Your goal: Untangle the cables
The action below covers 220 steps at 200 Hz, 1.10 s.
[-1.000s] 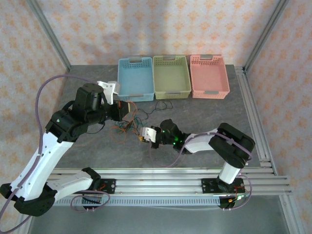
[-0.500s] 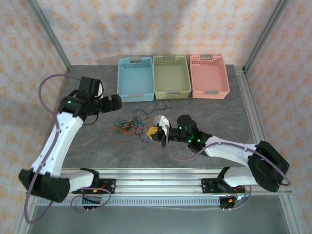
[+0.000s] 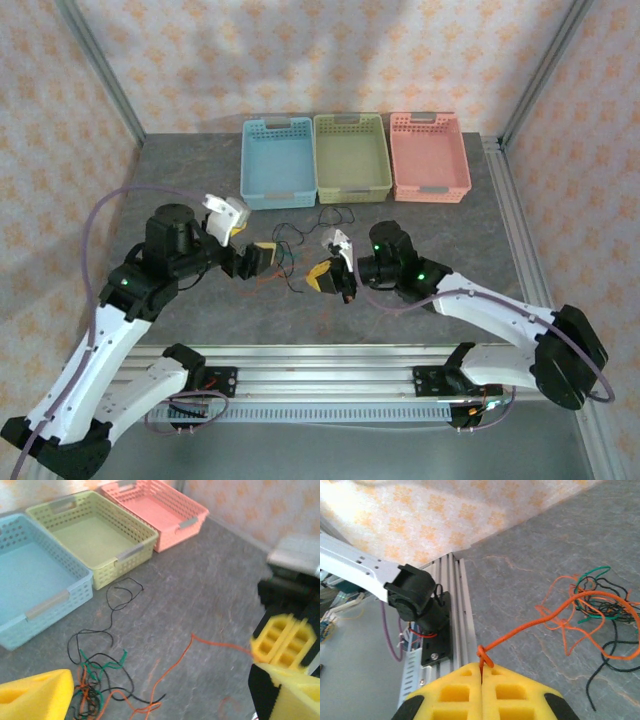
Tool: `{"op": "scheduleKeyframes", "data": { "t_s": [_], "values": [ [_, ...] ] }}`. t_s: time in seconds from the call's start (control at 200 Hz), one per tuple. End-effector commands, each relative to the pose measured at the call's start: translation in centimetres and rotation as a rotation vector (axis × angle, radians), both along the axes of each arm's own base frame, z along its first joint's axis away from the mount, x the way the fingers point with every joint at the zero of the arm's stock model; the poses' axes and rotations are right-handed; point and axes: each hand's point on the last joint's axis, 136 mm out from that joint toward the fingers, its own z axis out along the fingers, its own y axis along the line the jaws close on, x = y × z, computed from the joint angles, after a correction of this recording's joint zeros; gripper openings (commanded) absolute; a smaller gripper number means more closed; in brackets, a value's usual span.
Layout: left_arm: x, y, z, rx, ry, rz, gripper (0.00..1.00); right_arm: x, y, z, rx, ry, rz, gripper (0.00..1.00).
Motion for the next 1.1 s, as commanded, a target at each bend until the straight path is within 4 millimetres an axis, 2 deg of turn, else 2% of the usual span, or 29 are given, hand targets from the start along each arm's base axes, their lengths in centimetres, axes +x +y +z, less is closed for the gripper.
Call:
{"op": "scheduleKeyframes", "data": {
  "t_s": [0.0,0.055,0.135,0.22,0.31,0.46,0.54,0.596,0.696,0.841,0.881,0.961,1.096],
  "values": [
    [-1.6,-3.0,1.3,0.103,-0.278,-0.291,0.92,-0.8,-0.2,1.9,0.041,0.022,0.044,0.0],
    [-2.7,-4.1,0.9,0.136,-0.347,-0.414,0.91,-0.8,-0.2,2.1,0.044,0.02,0.045,0.0],
    [-2.9,-5.1,0.4,0.175,-0.377,-0.482,0.9,-0.9,-0.3,2.3,0.045,0.024,0.054,0.0],
    [-3.1,-6.9,-1.8,0.283,-0.362,-0.561,0.89,-1.3,-0.3,2.4,0.05,0.034,0.075,0.0],
    [-3.3,-7.9,-4.3,0.386,-0.317,-0.636,0.87,-1.7,-0.4,2.4,0.046,0.042,0.09,0.0],
    [-3.3,-9.1,-4.7,0.34,-0.324,-0.674,0.86,-2.2,-0.5,2.4,0.048,0.056,0.117,0.0],
    [-3.3,-9.8,-5.3,0.335,-0.309,-0.716,0.82,-2.5,-0.5,2.6,0.053,0.064,0.134,0.0],
    [-3.3,-10.0,-5.6,0.346,-0.292,-0.738,0.77,-2.7,-0.5,2.5,0.053,0.069,0.142,0.0],
    [-3.1,-10.2,-5.9,0.34,-0.316,-0.734,0.76,-2.9,-0.6,2.5,0.05,0.078,0.153,0.0],
    [-3.8,-10.3,-6.8,0.342,-0.287,-0.766,0.75,-3.3,-0.6,2.5,0.046,0.092,0.179,0.0],
    [-4.1,-10.4,-7.1,0.338,-0.272,-0.774,0.71,-3.4,-0.7,2.5,0.046,0.091,0.18,0.0],
    [-4.6,-10.4,-7.6,0.341,-0.242,-0.797,0.55,-3.4,-0.8,2.6,0.047,0.088,0.18,0.0],
    [-5.1,-10.2,-7.9,0.339,-0.223,-0.804,0.53,-3.5,-0.9,2.7,0.044,0.077,0.179,0.0]
  ]
}}
